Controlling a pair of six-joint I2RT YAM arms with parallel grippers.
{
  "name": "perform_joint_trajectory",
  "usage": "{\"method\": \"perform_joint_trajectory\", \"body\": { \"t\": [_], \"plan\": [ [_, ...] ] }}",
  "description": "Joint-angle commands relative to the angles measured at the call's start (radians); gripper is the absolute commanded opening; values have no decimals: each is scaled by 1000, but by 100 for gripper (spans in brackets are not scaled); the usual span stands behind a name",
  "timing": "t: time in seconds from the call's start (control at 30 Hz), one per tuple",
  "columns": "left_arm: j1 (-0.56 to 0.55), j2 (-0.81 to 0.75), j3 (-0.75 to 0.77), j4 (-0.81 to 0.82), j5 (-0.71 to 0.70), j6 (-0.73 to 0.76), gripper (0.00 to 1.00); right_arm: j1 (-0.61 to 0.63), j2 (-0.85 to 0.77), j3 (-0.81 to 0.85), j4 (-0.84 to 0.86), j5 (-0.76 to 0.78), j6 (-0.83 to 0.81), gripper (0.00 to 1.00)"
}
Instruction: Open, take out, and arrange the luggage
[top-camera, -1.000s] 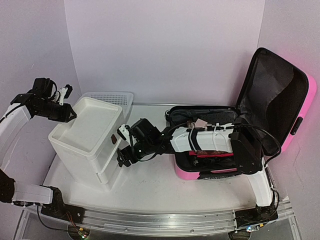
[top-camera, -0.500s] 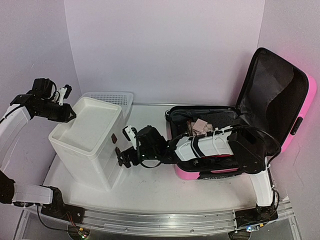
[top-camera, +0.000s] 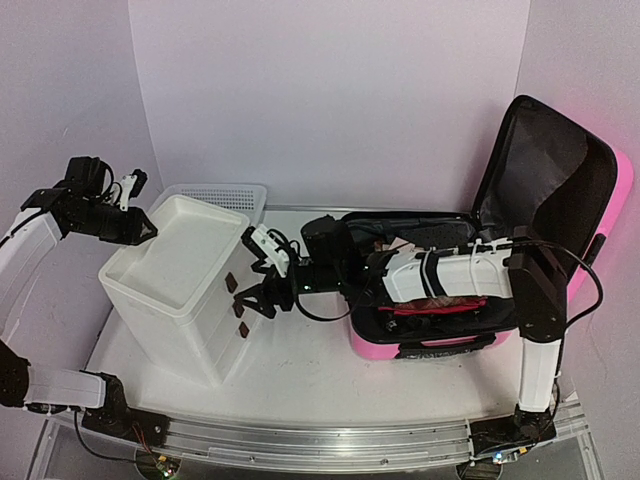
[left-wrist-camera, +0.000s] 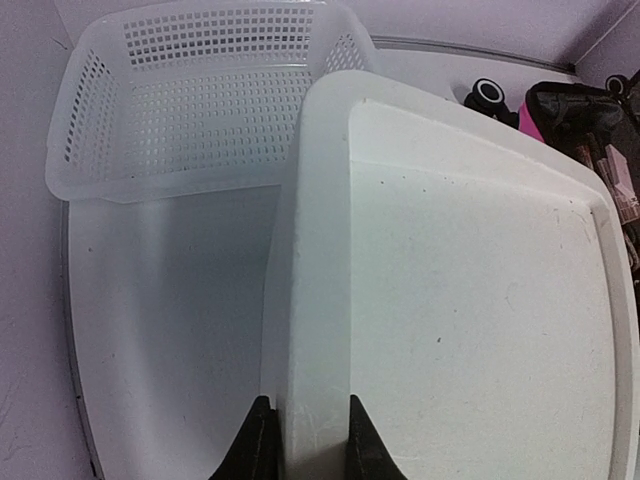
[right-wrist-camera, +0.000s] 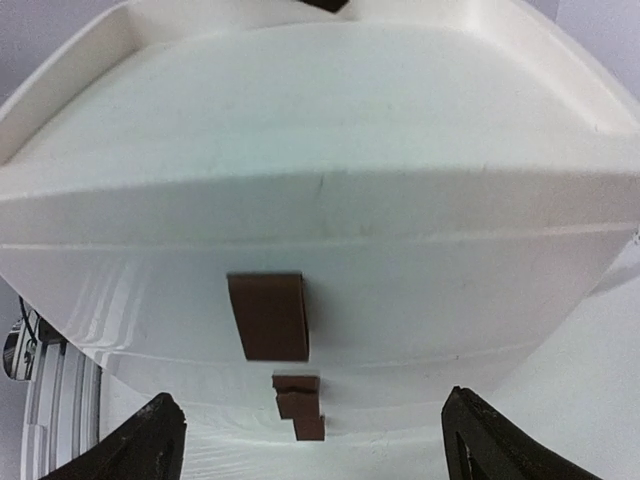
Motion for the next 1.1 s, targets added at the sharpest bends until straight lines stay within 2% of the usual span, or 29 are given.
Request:
{"method": "perform_joint_trajectory", "body": {
  "t": [0.0, 0.13, 0.3, 0.57, 0.77, 0.9, 1.07],
  "plan": [
    [-28, 31, -108, -113, 280, -145, 0, 3, 37, 74, 89, -83, 12, 86],
    [-28, 30, -104, -114, 281, -145, 0, 4, 69, 107, 132, -89, 50, 76],
    [-27, 39, -107, -114, 293, -145, 0, 12, 117, 159, 153, -95, 117, 58],
    [-28, 22, -112, -115, 275, -148, 0, 50, 126, 158, 166, 20, 150, 27],
    [-29, 22, -113, -115, 250, -160, 0, 52, 2, 41, 160, 56, 165, 14],
    [-28, 25, -113, -113, 237, -161, 0, 53, -76, -35, 160, 48, 140, 0],
    [-28, 29, -107, -115, 221, -157, 0, 53, -124, -79, 160, 37, 169, 0]
  ]
}}
